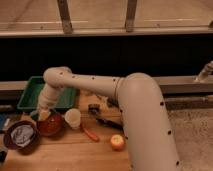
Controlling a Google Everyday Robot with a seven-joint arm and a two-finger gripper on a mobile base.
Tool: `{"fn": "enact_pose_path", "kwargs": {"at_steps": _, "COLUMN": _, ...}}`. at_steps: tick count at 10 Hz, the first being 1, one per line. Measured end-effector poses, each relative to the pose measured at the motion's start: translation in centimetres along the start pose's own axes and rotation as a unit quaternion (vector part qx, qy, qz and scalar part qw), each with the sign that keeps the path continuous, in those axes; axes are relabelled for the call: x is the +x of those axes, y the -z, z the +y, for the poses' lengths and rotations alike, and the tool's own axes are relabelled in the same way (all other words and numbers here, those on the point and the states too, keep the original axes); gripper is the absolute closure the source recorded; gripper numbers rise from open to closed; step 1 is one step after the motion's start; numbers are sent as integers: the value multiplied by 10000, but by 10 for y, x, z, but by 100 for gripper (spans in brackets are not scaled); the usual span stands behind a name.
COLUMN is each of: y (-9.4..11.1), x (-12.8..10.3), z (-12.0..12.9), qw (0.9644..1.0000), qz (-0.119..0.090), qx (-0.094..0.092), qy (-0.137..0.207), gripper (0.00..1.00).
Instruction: Place sponge in red bowl
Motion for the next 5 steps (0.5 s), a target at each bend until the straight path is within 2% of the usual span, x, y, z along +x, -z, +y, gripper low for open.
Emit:
{"fn": "enact_pose_path", "kwargs": {"at_steps": 2, "y": 0, "x": 0, "z": 0, "qw": 10000, "qz": 0, "qx": 0, "qy": 0, "gripper": 99}}
{"fn": "enact_pose_path", "kwargs": {"at_steps": 5, "y": 0, "x": 0, "z": 0, "qw": 10000, "qz": 0, "qx": 2, "qy": -2, "gripper": 75}}
